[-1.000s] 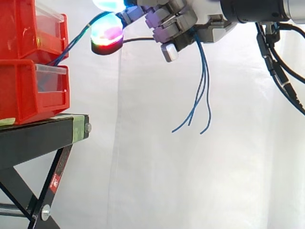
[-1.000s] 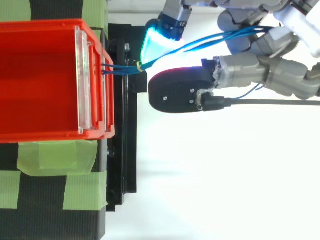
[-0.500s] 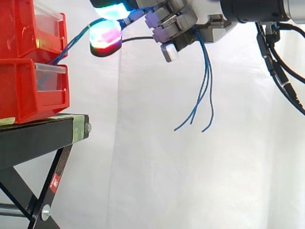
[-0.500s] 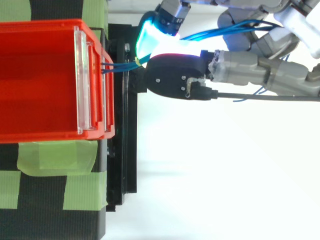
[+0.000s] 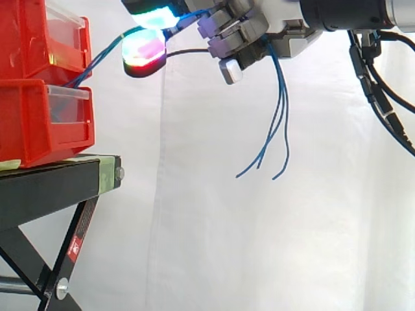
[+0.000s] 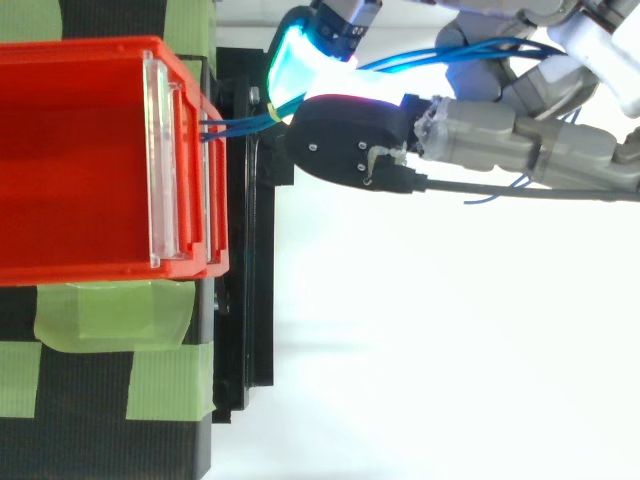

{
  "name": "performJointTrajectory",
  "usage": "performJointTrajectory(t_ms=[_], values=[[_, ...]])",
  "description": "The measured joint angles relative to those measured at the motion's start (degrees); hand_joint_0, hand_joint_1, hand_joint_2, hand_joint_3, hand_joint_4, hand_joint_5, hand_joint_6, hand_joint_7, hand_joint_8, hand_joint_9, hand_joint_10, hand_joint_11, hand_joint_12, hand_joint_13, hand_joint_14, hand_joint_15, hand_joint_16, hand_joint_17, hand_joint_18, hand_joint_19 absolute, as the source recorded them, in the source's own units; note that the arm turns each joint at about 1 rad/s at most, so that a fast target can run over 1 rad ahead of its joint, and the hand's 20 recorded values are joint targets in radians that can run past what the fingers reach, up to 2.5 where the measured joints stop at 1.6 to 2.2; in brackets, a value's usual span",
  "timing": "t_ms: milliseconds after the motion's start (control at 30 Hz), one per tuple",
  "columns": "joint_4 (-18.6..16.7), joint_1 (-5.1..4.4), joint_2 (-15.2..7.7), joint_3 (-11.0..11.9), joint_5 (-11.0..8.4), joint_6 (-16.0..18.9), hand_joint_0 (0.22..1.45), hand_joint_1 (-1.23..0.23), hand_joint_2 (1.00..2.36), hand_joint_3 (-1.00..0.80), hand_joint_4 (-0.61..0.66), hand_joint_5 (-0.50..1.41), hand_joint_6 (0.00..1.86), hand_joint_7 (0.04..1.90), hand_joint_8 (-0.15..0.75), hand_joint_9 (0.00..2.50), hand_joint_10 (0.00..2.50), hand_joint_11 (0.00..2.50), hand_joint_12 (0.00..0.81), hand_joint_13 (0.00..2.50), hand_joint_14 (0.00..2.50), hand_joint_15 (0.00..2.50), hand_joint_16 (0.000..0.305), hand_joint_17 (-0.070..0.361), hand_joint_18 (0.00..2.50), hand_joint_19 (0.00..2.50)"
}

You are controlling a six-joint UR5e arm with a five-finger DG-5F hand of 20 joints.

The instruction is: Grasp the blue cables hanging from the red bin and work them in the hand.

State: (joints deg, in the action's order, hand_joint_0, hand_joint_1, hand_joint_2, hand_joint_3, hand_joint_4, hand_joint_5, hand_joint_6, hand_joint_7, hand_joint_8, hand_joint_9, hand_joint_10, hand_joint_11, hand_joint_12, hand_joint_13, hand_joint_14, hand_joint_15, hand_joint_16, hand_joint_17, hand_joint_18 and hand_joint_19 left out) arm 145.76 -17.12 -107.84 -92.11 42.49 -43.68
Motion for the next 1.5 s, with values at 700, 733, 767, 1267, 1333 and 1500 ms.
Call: performJointTrajectory(t_ms=[700,733,767,1267,1333,1500], values=[[0.38,0.01,0.00,0.00,-0.04,0.19,1.13,-0.63,1.11,0.45,0.51,0.40,0.01,0.85,0.455,1.81,2.50,2.50,0.533,1.89,2.50,1.40,0.203,0.153,2.50,0.76],[0.39,0.02,0.00,0.00,-0.04,0.19,1.13,-0.63,1.11,0.45,0.51,0.40,0.01,0.85,0.455,1.81,2.50,2.50,0.533,1.89,2.50,1.40,0.203,0.153,2.50,0.76],[0.41,0.05,0.00,0.00,-0.03,0.20,1.13,-0.63,1.13,0.43,0.52,0.40,0.01,0.84,0.455,1.81,2.50,2.50,0.533,1.89,2.50,1.40,0.203,0.153,2.50,0.76],[0.89,0.24,0.00,0.00,0.03,0.26,0.90,-0.59,1.02,-0.49,0.51,0.37,0.02,0.94,0.455,1.81,2.50,2.50,0.533,1.89,2.50,1.40,0.203,0.153,2.50,0.76],[1.06,0.24,0.00,0.00,0.03,0.29,0.90,-0.59,1.02,-0.53,0.50,0.38,0.02,0.96,0.455,1.81,2.50,2.50,0.533,1.89,2.50,1.40,0.203,0.153,2.50,0.76],[1.25,0.23,0.00,0.00,0.04,0.34,0.93,-0.59,1.02,-0.58,0.52,0.41,0.02,1.00,0.455,1.81,2.50,2.50,0.533,1.89,2.50,1.40,0.203,0.153,2.50,0.76]])
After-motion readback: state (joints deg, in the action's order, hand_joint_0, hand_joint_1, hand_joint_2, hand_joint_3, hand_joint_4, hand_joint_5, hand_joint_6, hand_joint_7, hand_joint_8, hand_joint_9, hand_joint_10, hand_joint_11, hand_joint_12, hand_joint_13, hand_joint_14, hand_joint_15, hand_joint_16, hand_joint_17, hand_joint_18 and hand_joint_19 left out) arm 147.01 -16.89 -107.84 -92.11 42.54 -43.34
